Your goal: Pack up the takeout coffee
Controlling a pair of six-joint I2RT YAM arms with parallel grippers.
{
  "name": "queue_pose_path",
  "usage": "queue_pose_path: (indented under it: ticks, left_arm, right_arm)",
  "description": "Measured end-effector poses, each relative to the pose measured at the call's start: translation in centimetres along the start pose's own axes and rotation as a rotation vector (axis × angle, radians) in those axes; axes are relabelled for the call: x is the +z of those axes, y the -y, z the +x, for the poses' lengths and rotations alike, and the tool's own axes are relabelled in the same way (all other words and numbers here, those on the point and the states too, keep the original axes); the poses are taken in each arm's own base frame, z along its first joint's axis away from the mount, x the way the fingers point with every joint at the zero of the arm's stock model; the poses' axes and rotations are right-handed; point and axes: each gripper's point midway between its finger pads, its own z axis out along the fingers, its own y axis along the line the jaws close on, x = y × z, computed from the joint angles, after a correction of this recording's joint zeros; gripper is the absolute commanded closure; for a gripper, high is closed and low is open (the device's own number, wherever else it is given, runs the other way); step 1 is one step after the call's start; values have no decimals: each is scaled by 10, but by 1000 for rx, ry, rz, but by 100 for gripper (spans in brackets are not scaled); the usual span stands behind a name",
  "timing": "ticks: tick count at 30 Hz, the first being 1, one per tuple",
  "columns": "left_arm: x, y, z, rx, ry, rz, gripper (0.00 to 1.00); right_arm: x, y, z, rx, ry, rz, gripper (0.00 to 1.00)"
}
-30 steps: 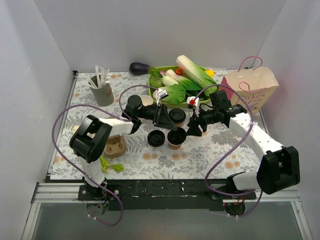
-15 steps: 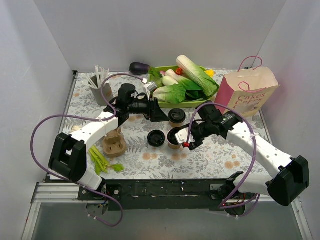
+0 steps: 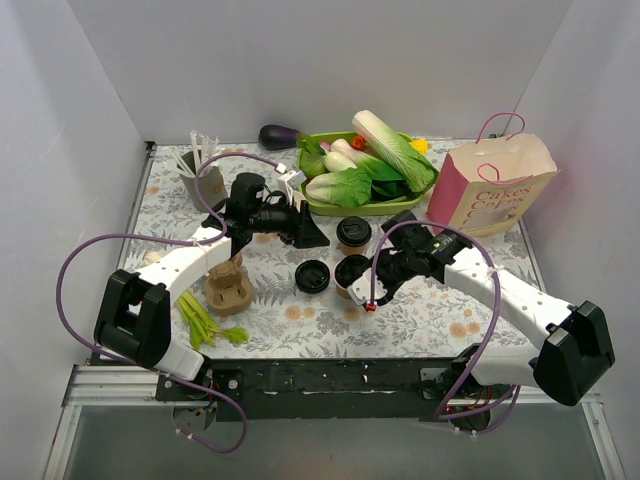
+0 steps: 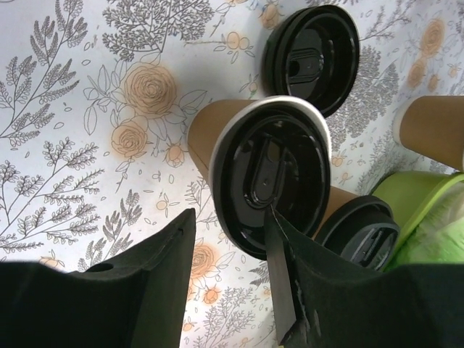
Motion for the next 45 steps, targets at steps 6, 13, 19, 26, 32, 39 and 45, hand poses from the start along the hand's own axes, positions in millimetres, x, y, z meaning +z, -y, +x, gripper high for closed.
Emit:
queue_pose_path:
  ticks: [6, 13, 19, 26, 32, 39, 45]
  left_arm:
    - [-1, -2, 0, -3, 3, -7, 38]
    - [-1, -4, 1, -7, 2, -11, 38]
    - [-1, -4, 1, -7, 2, -11, 38]
    - [-1, -4, 1, -7, 2, -11, 38]
    - [-1, -3, 1, -11, 4, -7, 37]
    - [-7, -4, 3, -6, 18, -12, 34]
    - [-11, 2, 8, 38, 15, 10, 32]
  right_arm:
    - [7, -7, 6, -36, -20, -16, 59]
    - [7, -4, 6, -53, -26, -10, 79]
    - [8, -6, 7, -45, -29, -16, 90]
    - [-13, 24, -17, 48, 34, 20, 95]
    - [-37, 66, -50, 425, 240, 73, 95]
    - [-41, 69, -33, 1082, 535, -55, 96]
    - [-48, 65, -37, 1379, 746, -172, 96]
